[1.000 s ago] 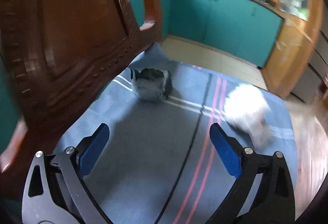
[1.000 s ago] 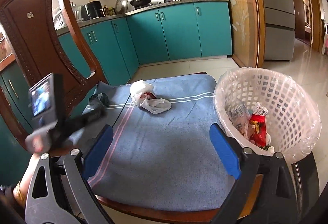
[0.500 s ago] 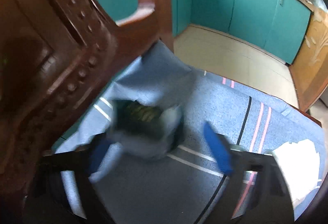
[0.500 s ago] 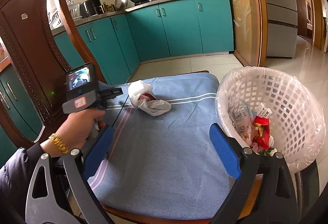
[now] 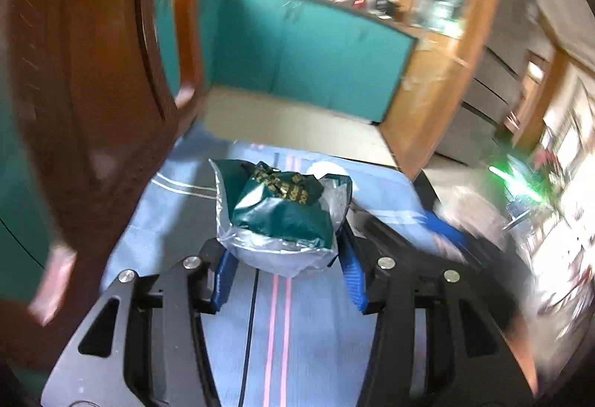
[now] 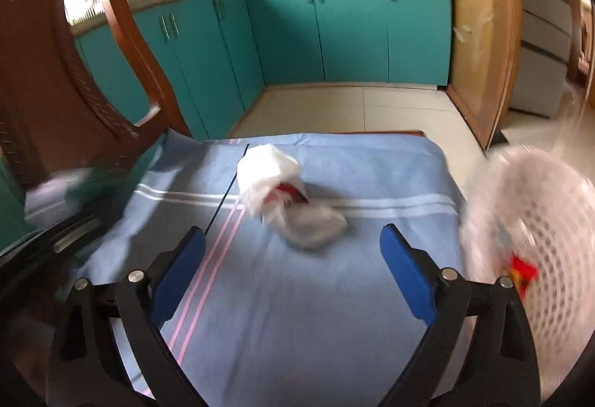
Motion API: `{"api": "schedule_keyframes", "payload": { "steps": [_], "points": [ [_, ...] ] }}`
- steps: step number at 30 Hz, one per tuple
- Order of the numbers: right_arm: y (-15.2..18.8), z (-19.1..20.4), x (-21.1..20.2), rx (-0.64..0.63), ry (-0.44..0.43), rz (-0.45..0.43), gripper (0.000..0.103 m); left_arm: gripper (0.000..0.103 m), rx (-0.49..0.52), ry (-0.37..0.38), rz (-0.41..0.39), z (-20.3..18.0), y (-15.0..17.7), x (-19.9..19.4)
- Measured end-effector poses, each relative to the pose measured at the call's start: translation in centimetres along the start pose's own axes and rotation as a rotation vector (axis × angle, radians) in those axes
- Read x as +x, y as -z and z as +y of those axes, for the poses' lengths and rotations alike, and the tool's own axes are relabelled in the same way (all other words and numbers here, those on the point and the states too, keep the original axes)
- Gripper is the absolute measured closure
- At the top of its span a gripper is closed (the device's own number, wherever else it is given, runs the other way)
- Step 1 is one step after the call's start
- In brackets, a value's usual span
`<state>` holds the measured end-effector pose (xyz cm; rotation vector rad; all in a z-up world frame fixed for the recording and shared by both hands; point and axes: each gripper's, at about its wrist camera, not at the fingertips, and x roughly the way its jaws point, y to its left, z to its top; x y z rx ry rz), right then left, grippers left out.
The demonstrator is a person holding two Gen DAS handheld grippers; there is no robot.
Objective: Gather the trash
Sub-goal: 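Grasp the dark green packet with the left tool while the right tool grasps the white tissue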
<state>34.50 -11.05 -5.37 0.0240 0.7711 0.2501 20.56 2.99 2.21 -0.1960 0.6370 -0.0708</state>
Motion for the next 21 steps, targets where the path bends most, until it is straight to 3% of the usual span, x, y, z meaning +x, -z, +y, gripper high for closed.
{"api": "schedule_keyframes", "payload": {
  "steps": [3, 4, 5, 7, 10, 15, 18, 21],
  "points": [
    [-1.2, 0.6, 4.9, 0.016, -0.009, 0.099, 0.022, 0.053, 0.003, -0.011, 0.002, 0.7, 2.5, -2.3],
    [-1.3, 0.7, 6.2, 0.028, -0.021, 0.146, 0.034, 0.053, 0.001, -0.009, 0.023, 0.9, 3.1, -2.2],
    [-1.2, 0.7, 7.0, 0.038, -0.038, 0.186, 0.061, 0.053, 0.002, -0.008, 0.04, 0.9, 3.5, -1.9],
    [-0.3, 0.8, 6.8, 0.024, -0.031, 0.216, 0.086, 0.053, 0.019, -0.01, 0.042, 1.2, 3.4, -1.6],
    [1.4, 0.6, 2.1, 0.03, -0.028, 0.141, 0.09, 0.053, 0.048, -0.038, 0.035, 1.3, 2.9, -1.5],
    [6.4, -0.5, -11.8, 0.053, -0.04, -0.071, 0.09, 0.053, 0.048, -0.024, 0.041, 2.1, 3.3, -1.6],
    [8.8, -1.3, -15.4, 0.072, -0.027, -0.126, 0.09, 0.053, 0.064, -0.026, 0.031, 1.6, 3.6, -1.7],
    [10.7, -1.9, -15.8, 0.089, -0.029, -0.113, 0.09, 0.052, 0.075, -0.025, 0.027, 1.1, 3.9, -1.5]
  ]
}}
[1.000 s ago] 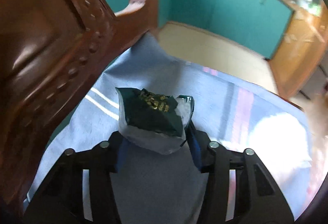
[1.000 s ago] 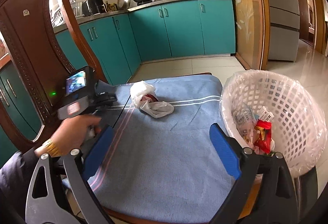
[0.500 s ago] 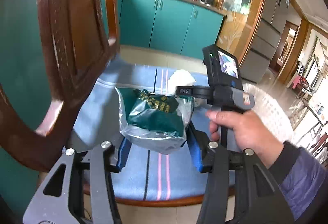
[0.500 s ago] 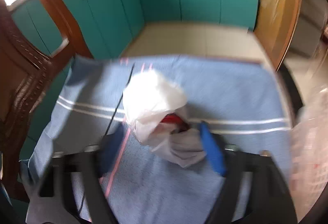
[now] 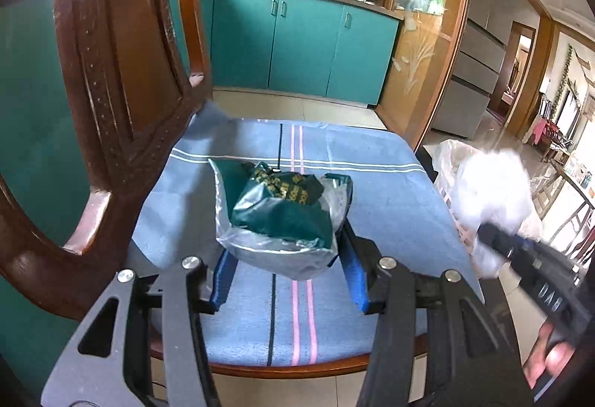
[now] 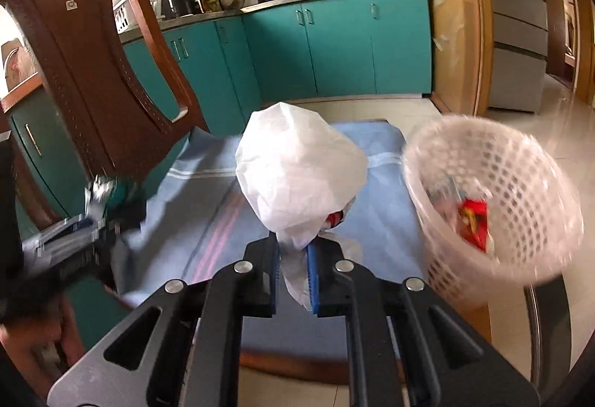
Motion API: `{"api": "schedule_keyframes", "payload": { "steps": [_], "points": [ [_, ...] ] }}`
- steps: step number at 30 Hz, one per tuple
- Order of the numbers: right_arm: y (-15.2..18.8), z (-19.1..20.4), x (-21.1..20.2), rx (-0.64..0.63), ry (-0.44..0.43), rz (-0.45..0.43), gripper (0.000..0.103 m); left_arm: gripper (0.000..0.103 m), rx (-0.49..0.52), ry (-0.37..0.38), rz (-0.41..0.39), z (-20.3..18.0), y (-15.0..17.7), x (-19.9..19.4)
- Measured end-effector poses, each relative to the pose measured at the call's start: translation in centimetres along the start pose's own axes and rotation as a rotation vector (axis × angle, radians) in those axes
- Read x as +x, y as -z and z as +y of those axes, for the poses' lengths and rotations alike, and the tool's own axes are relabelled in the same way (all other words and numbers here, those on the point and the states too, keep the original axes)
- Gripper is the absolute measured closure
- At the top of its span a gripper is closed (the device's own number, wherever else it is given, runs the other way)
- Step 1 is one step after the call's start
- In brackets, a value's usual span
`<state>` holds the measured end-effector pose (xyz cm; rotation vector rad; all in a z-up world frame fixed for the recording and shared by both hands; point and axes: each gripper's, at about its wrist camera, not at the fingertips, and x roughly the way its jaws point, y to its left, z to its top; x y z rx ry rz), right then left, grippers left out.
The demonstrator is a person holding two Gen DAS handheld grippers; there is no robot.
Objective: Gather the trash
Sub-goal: 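Grasp the dark green packet with the left tool while the right tool grasps the white tissue, then carry the white tissue into the basket and open the right tool while the left holds the packet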
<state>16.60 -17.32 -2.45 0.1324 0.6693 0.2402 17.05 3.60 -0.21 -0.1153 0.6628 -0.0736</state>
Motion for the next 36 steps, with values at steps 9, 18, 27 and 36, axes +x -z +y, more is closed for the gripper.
{"api": "schedule_keyframes", "payload": {
  "steps": [9, 18, 27, 36],
  "points": [
    [0.0, 0.3, -0.1, -0.03, -0.035, 0.001, 0.09, 0.052, 0.02, -0.018, -0.008, -0.6, 0.6, -0.1],
    [0.2, -0.1, -0.3, -0.03, -0.042, 0.005, 0.09, 0.051, 0.028, -0.018, 0.005, -1.1, 0.7, 0.2],
    [-4.8, -11.8, -2.6, 0.204, 0.205, -0.196, 0.079, 0.051, 0.049, 0.003, 0.007, -2.0, 0.8, 0.1],
    [-3.2, -16.2, -8.4, 0.387, 0.248, -0.341, 0.009, 0.051, 0.098, 0.09, 0.053, -6.0, 1.5, 1.6]
  ]
}}
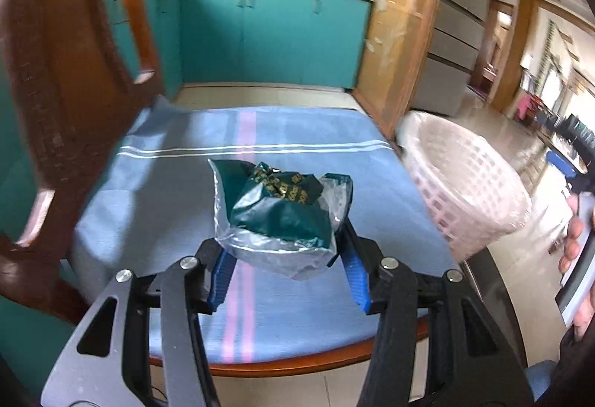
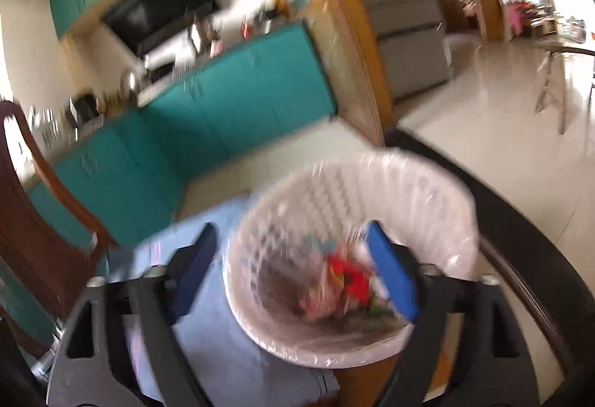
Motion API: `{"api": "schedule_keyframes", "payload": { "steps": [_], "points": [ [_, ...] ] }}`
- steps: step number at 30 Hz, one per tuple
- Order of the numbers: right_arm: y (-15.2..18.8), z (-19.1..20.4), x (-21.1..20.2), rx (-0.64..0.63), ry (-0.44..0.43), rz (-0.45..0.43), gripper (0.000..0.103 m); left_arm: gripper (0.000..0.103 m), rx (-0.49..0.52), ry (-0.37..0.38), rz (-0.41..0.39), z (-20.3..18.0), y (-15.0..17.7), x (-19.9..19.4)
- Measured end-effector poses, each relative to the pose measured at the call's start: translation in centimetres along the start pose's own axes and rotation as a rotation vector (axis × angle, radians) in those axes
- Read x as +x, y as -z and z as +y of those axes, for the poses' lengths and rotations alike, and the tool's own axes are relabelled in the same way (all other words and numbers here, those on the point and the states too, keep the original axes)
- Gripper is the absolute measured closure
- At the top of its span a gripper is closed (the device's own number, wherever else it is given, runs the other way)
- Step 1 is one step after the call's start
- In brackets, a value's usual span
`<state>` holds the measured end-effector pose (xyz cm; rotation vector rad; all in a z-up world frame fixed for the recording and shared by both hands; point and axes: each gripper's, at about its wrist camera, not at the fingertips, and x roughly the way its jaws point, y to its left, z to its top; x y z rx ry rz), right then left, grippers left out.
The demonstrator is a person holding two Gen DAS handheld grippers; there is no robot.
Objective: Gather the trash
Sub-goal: 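Carry the white tissue into the basket and open the right tool while the left holds the packet, then move the green packet over the basket and open the left tool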
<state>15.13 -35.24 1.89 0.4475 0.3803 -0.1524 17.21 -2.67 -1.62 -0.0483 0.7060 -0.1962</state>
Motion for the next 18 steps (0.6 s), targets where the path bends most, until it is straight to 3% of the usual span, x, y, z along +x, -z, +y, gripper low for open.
{"api": "schedule_keyframes", "payload": {
  "steps": [4, 8, 9, 10, 12, 15, 18],
  "points": [
    [-0.9, -2.6, -2.6, 0.104, 0.031, -0.103, 0.004, 0.051, 0.051, 0.092, 0.033, -5.1, -1.1, 1.9],
    [-1.5, -4.7, -3.6, 0.173, 0.056, -0.138, 0.004, 0.05, 0.158, 0.25, 0.037, -13.8, -5.2, 4.2],
    [-1.6, -5.2, -3.8, 0.188, 0.057, -0.146, 0.004, 0.047, 0.178, 0.28, 0.028, -15.9, -6.5, 4.8],
    [-2.0, -5.4, -3.5, 0.193, 0.058, -0.145, 0.004, 0.036, 0.193, 0.298, 0.025, -17.4, -7.6, 5.5],
    [-1.9, -5.5, -3.5, 0.197, 0.061, -0.132, 0.004, 0.013, 0.204, 0.3, 0.047, -19.6, -9.2, 7.2],
    [-2.2, -5.6, -3.2, 0.199, 0.055, -0.126, 0.004, 0.01, 0.175, 0.252, 0.097, -19.3, -9.4, 8.4],
    [-2.1, -5.1, -2.7, 0.173, 0.047, -0.115, 0.004, 0.009, 0.157, 0.217, 0.093, -16.5, -8.3, 7.3]
  ]
}}
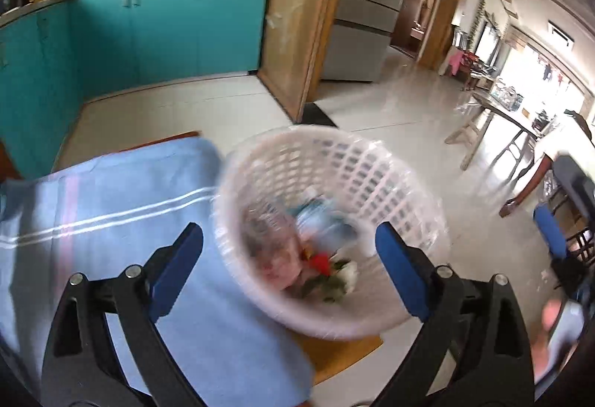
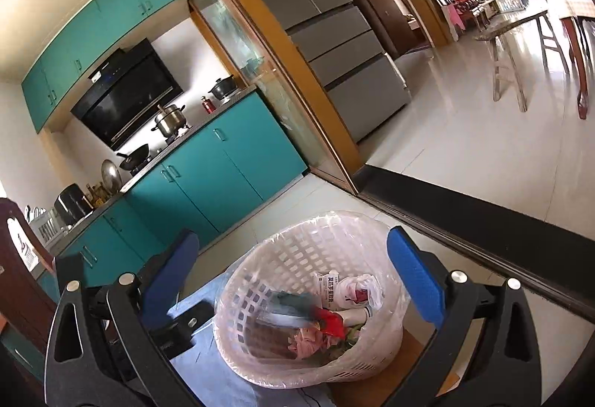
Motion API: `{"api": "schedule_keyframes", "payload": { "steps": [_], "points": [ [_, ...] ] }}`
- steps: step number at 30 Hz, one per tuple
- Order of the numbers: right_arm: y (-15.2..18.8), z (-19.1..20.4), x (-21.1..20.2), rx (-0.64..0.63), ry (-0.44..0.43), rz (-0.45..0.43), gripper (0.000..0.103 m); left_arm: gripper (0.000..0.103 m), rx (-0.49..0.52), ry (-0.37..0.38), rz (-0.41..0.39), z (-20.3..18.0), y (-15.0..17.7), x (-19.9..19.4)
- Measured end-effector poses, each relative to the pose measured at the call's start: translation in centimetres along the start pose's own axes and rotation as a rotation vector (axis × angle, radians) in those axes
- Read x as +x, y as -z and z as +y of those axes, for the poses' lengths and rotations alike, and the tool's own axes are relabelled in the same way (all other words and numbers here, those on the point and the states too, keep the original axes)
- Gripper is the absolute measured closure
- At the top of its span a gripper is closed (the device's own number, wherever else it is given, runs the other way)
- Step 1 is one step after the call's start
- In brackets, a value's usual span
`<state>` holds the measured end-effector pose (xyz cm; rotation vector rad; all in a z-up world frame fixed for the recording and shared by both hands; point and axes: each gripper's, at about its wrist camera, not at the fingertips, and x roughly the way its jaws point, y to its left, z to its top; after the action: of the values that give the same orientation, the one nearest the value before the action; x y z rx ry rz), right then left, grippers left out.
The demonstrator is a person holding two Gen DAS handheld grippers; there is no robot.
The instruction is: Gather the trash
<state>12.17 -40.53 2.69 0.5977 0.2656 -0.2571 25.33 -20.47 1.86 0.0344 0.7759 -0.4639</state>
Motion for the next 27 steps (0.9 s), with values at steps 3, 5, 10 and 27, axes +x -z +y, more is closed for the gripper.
{"api": "schedule_keyframes", "payload": {
  "steps": [3, 5, 10, 27],
  "points": [
    [0.8, 1.2, 0.8, -0.024, -0.018, 0.045, 0.004, 0.007, -0.008, -0.085, -0.023, 2.8, 2.5, -2.8],
    [1.8, 2.9, 1.3, -0.072, -0.04, 0.077, 0.004, 0.005, -0.033, -0.134, -0.045, 5.1, 4.5, -5.3],
    [5.9, 8.1, 1.7, -0.214, -0.121, 0.179, 0.004, 0.004, -0.095, -0.258, -0.094, 10.1, 9.0, -10.4],
    [16.4, 16.4, 1.9, -0.561, -0.146, 0.339, 0.004, 0.003, -0.287, -0.38, -0.083, 16.9, 13.4, -13.1]
  ]
}}
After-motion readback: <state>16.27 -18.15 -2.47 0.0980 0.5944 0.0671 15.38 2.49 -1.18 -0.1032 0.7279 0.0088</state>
